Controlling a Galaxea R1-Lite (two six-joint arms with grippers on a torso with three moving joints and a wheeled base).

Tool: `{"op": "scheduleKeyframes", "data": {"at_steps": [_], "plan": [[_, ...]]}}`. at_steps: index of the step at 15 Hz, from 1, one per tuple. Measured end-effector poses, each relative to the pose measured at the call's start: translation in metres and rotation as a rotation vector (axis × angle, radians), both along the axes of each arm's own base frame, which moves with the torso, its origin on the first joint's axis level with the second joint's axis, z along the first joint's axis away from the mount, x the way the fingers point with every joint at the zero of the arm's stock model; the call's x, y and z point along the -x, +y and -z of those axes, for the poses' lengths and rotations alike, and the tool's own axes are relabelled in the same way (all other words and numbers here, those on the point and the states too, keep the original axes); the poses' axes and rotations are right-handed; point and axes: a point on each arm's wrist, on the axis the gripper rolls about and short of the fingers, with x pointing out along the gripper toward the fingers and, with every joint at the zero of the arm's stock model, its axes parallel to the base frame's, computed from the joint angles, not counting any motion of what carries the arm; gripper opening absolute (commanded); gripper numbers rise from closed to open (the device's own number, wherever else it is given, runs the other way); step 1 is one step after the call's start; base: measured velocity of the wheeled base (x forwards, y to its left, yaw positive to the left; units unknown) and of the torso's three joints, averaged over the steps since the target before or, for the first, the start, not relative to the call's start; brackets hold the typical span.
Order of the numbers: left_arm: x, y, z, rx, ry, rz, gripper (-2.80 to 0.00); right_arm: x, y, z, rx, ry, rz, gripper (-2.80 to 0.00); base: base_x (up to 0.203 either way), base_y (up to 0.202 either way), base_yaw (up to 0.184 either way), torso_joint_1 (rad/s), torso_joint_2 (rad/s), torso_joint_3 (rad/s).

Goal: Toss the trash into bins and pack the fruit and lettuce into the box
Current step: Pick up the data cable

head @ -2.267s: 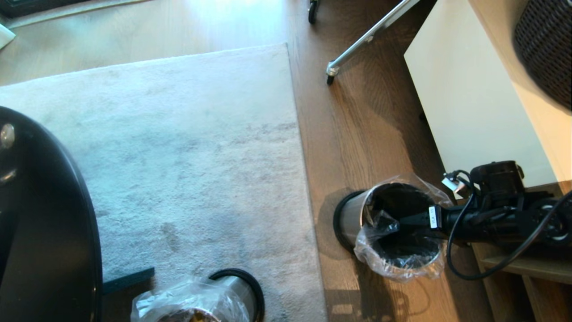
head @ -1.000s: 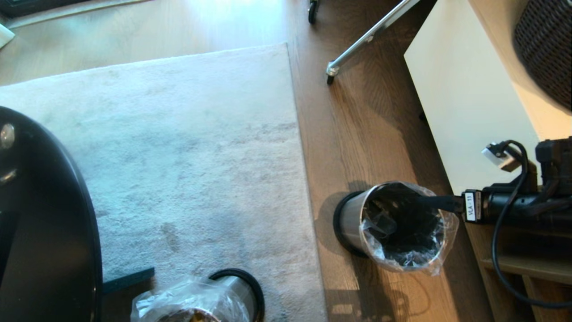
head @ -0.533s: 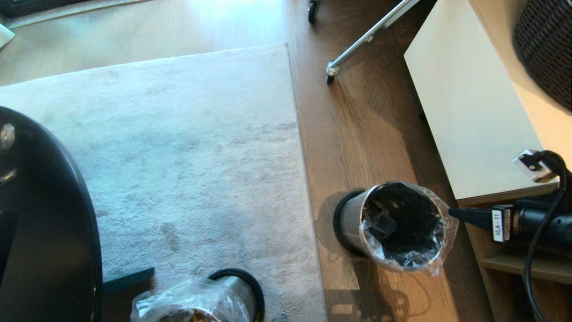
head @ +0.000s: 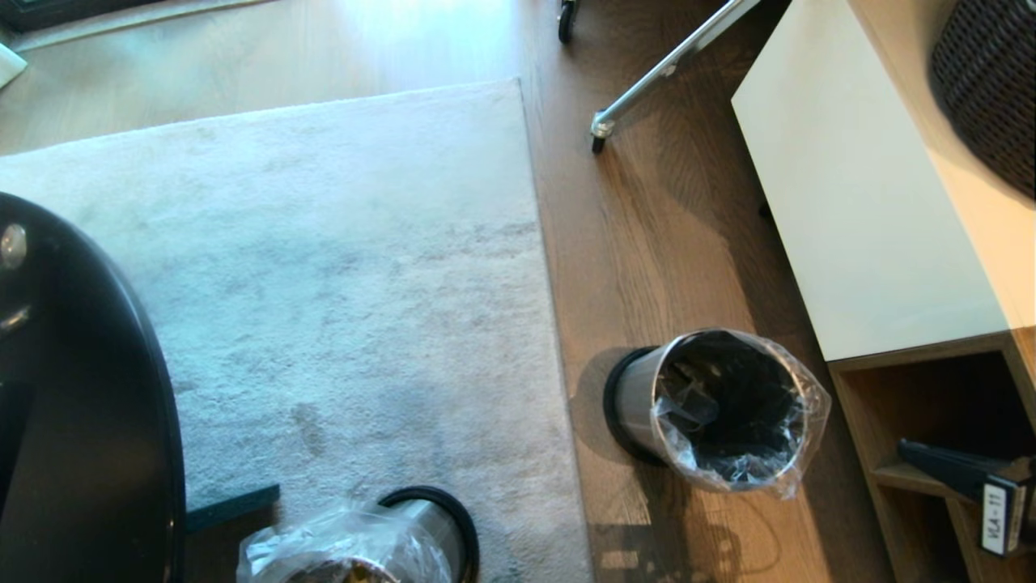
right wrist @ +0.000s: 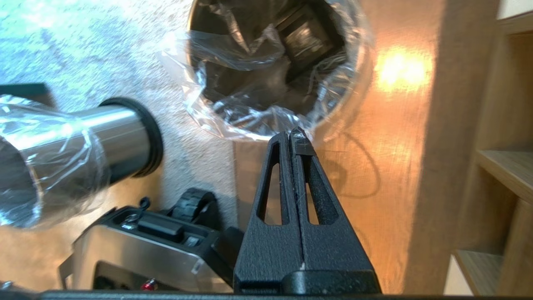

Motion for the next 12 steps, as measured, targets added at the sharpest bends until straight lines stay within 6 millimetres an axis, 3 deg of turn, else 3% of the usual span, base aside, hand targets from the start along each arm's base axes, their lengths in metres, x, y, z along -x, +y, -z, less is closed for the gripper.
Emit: {"op": "scheduleKeyframes", "data": {"at_steps": [5,12], "plan": [[0.000,0.000,0.000,0.000,0.000,0.001,-2.80,0.051,-0.004,0.019,0.018,-0.114,0.066,-2.80,0.000,0.000,0.000,0.000,0.00,0.000],[0.000,0.000,0.000,0.000,0.000,0.001,-2.80,0.113,-0.009,0.066,0.024,-0.254,0.140,-2.80,0.000,0.000,0.000,0.000,0.00,0.000]]}}
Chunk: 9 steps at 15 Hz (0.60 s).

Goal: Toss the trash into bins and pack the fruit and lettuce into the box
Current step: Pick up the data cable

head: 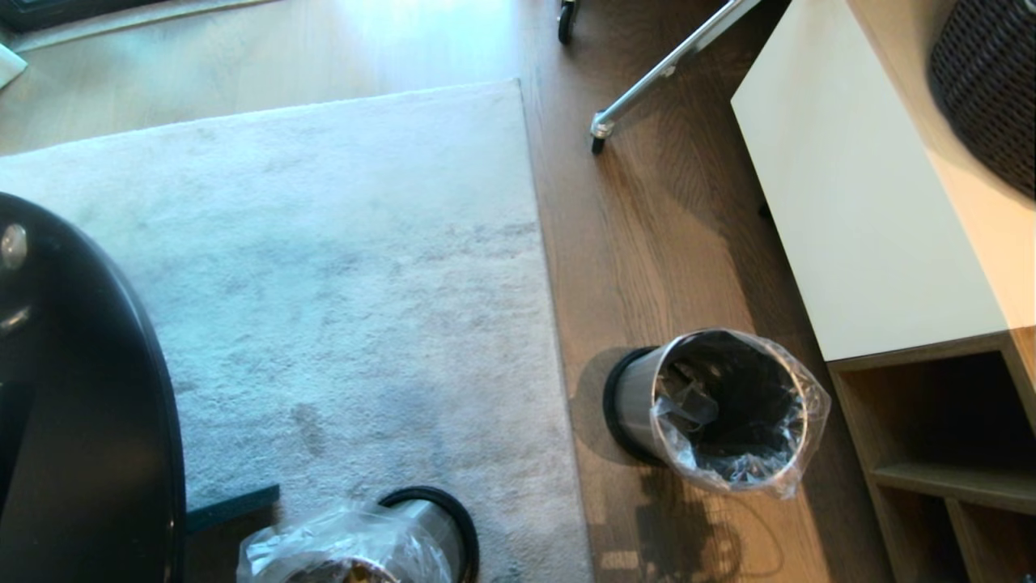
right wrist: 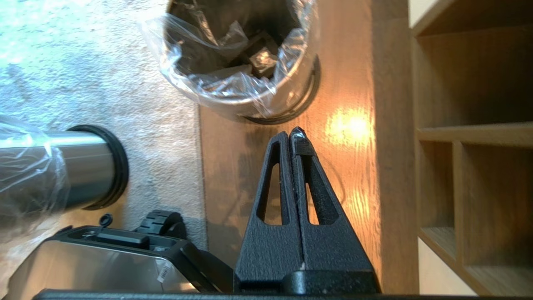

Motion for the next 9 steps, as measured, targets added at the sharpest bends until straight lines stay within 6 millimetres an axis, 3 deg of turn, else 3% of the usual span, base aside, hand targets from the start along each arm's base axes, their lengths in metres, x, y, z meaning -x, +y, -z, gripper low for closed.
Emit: {"op": "scheduleKeyframes", "data": {"at_steps": [4,9], "plan": [[0.000,0.000,0.000,0.000,0.000,0.000,-2.80,0.021,-0.002,0.014,0.006,-0.030,0.075,-2.80,0.000,0.000,0.000,0.000,0.00,0.000],[0.000,0.000,0.000,0.000,0.000,-0.001,-2.80,0.025,-0.003,0.021,0.020,-0.099,0.160,-2.80,0.000,0.000,0.000,0.000,0.00,0.000]]}}
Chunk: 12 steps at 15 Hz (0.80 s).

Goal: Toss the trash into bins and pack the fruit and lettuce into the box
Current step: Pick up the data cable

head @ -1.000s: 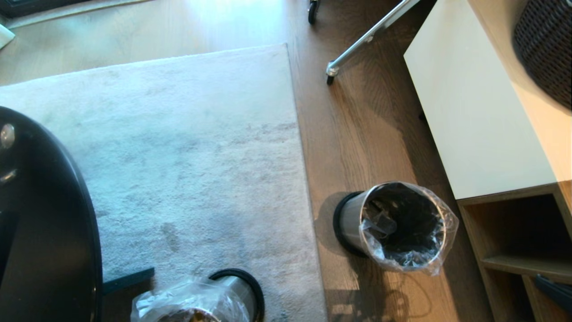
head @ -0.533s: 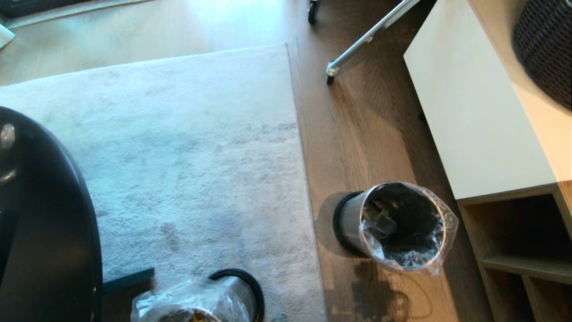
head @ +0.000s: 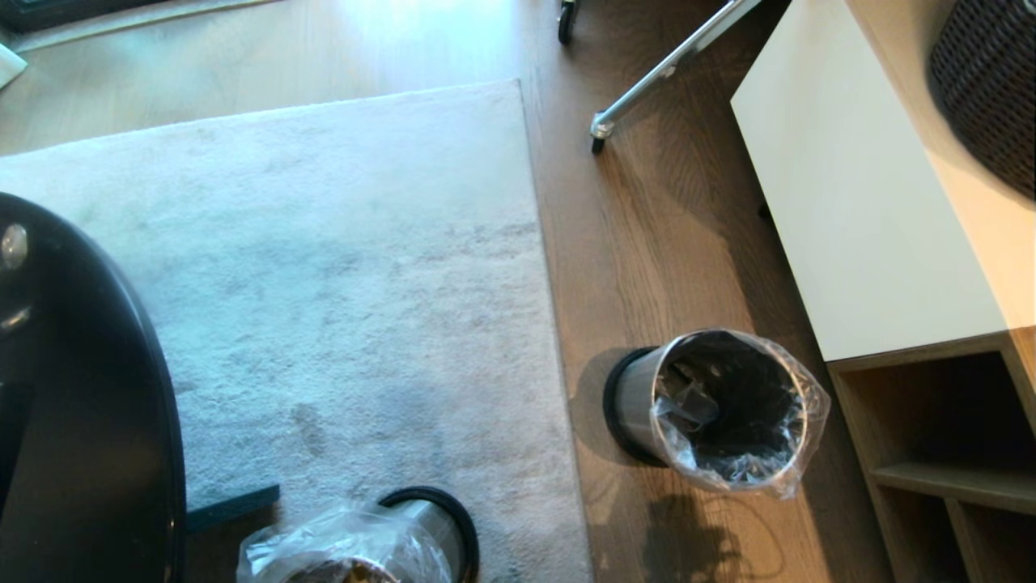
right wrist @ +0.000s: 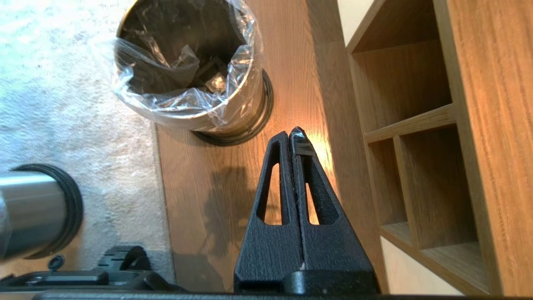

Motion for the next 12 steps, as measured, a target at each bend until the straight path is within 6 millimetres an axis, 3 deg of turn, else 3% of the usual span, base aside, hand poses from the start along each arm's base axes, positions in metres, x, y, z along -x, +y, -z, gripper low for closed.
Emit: {"op": "scheduleKeyframes", "data": {"at_steps": [12], "plan": [[0.0000,0.0000,0.0000,0.001,0.000,0.001,-2.80,0.0004,-0.0001,0.0001,-0.067,-0.019,0.008,-2.80,0.000,0.000,0.000,0.000,0.00,0.000]]}}
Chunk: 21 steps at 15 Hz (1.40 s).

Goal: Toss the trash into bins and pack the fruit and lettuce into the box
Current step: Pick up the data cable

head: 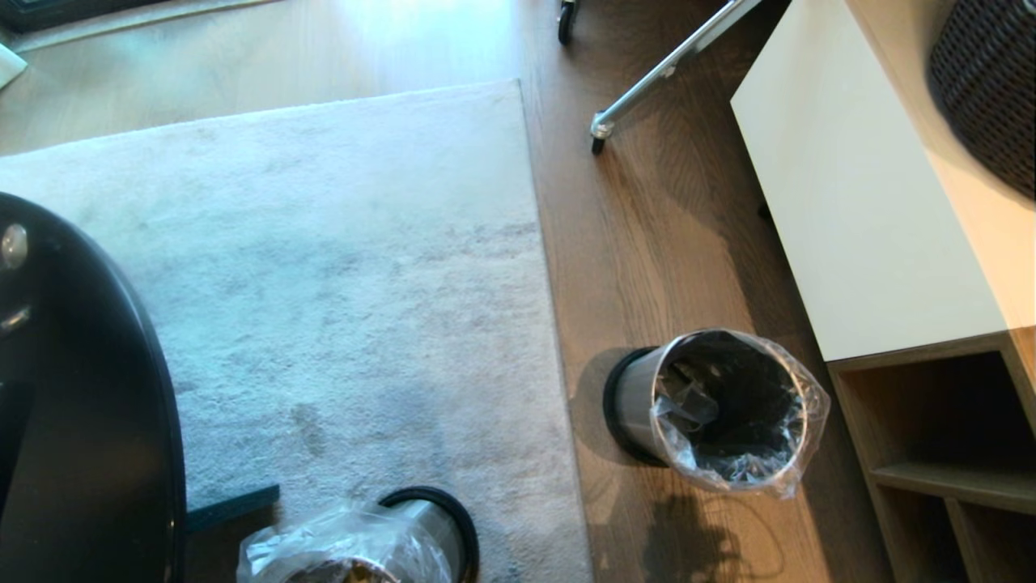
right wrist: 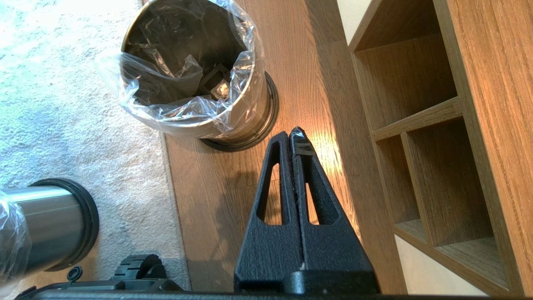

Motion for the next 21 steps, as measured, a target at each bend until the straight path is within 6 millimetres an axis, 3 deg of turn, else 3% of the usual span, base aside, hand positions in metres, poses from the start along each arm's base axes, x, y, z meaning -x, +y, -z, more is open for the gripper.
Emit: {"op": "scheduleKeyframes", "data": {"at_steps": [21], "plan": [[0.0000,0.0000,0.0002,0.000,0.001,0.000,-2.80,-0.0001,0.0000,0.0000,0.000,0.001,0.000,-2.80,0.000,0.000,0.000,0.000,0.00,0.000]]}}
